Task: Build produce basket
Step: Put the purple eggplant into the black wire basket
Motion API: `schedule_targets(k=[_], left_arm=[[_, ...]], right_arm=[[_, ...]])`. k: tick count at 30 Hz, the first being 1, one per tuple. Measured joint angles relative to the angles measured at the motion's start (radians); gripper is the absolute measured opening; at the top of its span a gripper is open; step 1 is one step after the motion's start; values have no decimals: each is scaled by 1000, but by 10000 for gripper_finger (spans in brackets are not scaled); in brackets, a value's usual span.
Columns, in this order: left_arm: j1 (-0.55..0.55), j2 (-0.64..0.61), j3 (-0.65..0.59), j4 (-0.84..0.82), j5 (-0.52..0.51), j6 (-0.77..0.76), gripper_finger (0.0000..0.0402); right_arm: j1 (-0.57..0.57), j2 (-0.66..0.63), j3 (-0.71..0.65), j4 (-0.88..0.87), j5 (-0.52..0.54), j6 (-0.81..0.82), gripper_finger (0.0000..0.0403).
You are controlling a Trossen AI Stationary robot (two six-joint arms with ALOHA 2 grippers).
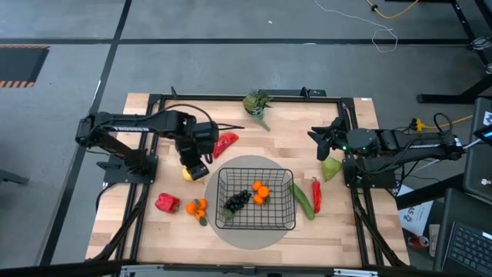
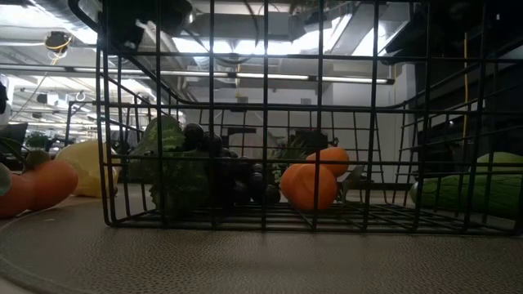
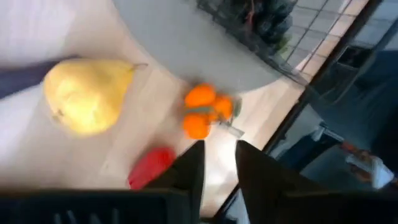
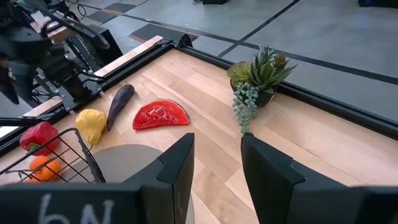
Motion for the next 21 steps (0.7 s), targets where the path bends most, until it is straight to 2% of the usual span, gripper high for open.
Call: schedule_targets(k=[13,21], left_arm=[[0,-44,-1,-100,-112,-43,48],[0,-53,-1,-169,-195,-89,44]], right_arm=[[0,0,0,-6,-1,1,134],[0,1,0,-6,-1,-1,134]])
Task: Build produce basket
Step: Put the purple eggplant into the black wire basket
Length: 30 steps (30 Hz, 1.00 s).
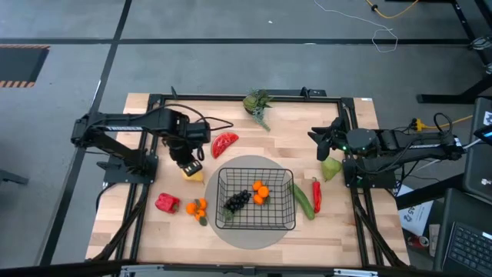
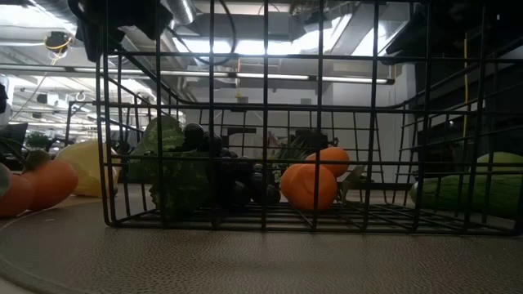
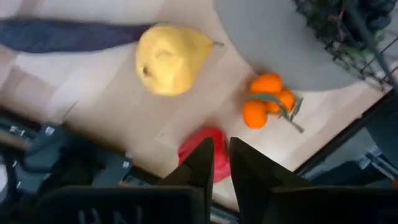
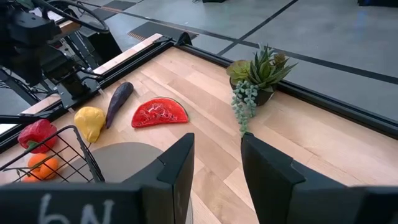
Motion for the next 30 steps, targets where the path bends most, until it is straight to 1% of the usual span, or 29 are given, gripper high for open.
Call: schedule_targets(k=[4,7,12,15,19,21,23,27,29,30], left_arm=[[0,0,0,-9,-29,-38,44],[0,0,0,-8,-43,-103,44],[0,0,0,-8,-41,-285,44],[0,1,0,-8,-45,-368,44],[0,18,0,-8,-90,-519,44],[0,28,0,-9,-124,-534,44],[0,35,0,-12,-178,-502,45],[0,52,0,-16,-343,-449,56],[0,66,1,-18,-426,-453,68],[0,70,-1,-18,-446,-460,75]], right_arm=[[0,0,0,-8,0,0,134],[0,0,0,-8,0,-1,134],[0,0,0,-8,-1,-1,134],[0,0,0,-8,-1,-1,134],[0,0,0,-12,-1,-1,134],[0,0,0,-16,-1,-1,134],[0,0,0,-17,-2,-1,134],[0,0,0,-27,-2,-1,134],[0,-1,0,-36,-2,-1,134],[0,0,0,-41,-2,-1,134]])
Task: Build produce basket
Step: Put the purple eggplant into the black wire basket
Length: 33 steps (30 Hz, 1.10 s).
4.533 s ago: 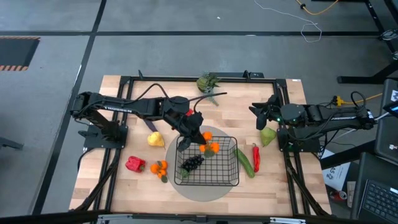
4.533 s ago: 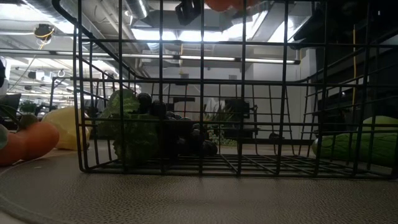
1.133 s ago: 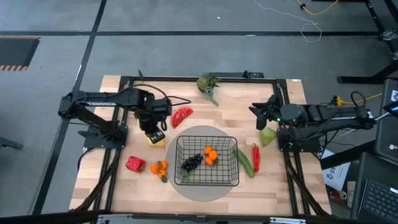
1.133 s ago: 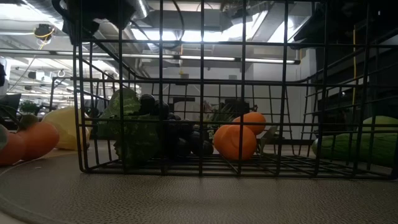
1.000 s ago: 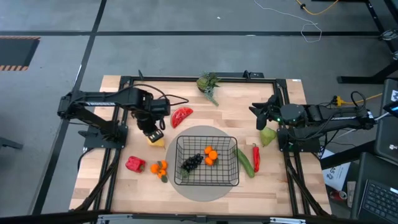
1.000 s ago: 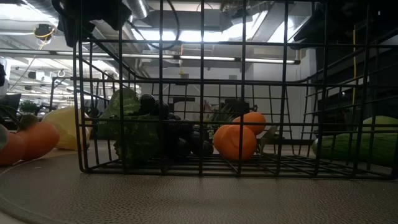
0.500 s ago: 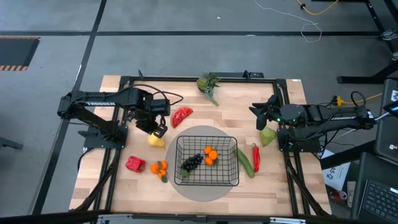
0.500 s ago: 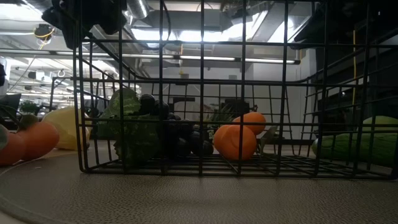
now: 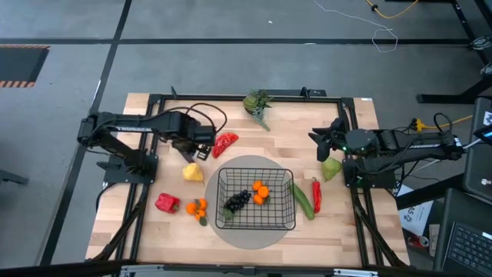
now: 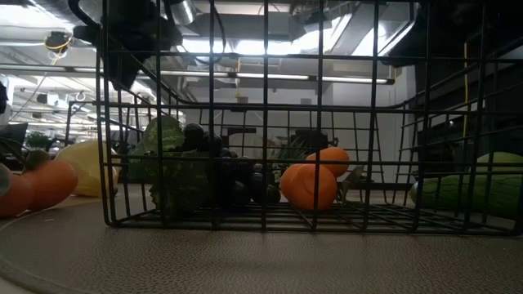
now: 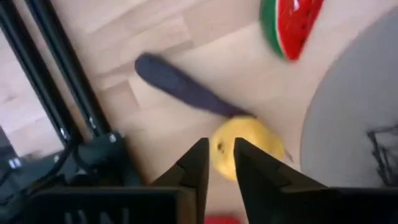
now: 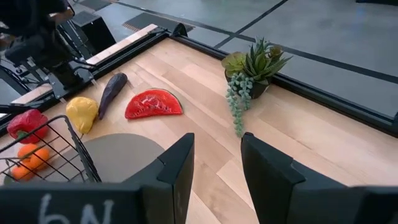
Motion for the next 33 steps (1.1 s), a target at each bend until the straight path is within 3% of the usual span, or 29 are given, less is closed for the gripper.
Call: schedule_targets(k=[11,22,26,33], left_arm=[[-14,56,3,-118,-20,-266,165],[-9,179,-23,-102,-5,-335,169],[-6,177,-88,-139,60,-334,168],[-6,70,-255,-144,215,-377,167]], right_arm=[[0,0,0,-33,-17,1,134],[0,0,0,-34,-27,3,134],[1,0,0,-34,-35,4,134],[1,0,0,-33,-42,2,134]])
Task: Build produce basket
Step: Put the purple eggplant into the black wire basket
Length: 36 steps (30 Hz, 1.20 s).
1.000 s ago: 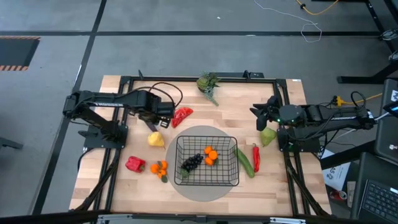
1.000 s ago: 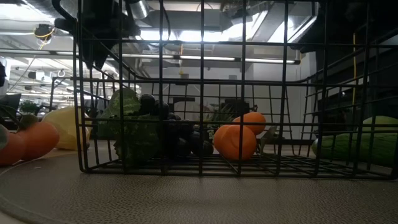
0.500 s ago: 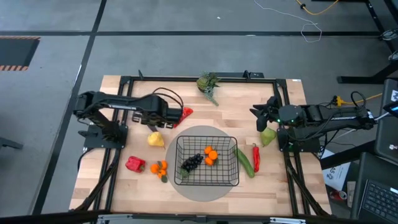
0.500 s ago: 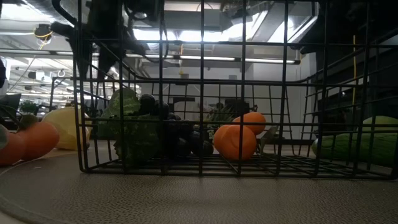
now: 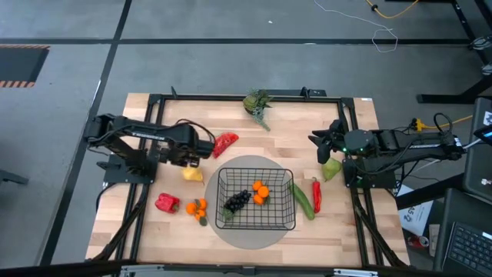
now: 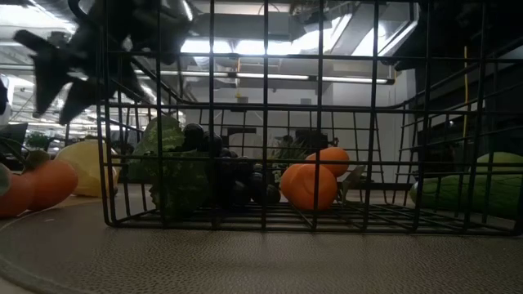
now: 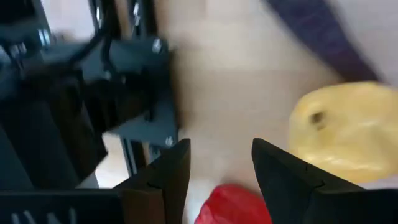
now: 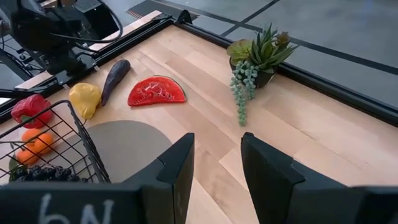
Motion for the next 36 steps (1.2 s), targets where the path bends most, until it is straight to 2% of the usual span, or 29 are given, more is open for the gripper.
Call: schedule_targets(k=[3,5,11,14,18,22,27,36], left_arm=[[0,-77,-54,57,34,-66,166],[0,-133,-93,155,34,-111,166],[22,-264,-213,469,-120,-174,166],[56,-271,-270,491,-151,-199,166],[92,-253,-353,519,-144,-246,166],[102,-244,-410,634,-141,-271,166],[102,-247,-427,752,-207,-274,166],[121,-247,-427,768,-269,-270,166]], right_arm=[[0,0,0,1,0,0,134],[0,0,0,2,0,0,134],[0,0,0,3,0,-3,134],[0,0,0,3,1,-5,134],[0,0,0,3,4,-6,134],[0,0,0,3,36,-9,134],[-3,0,0,3,45,-8,134],[-3,0,0,3,46,-7,134]])
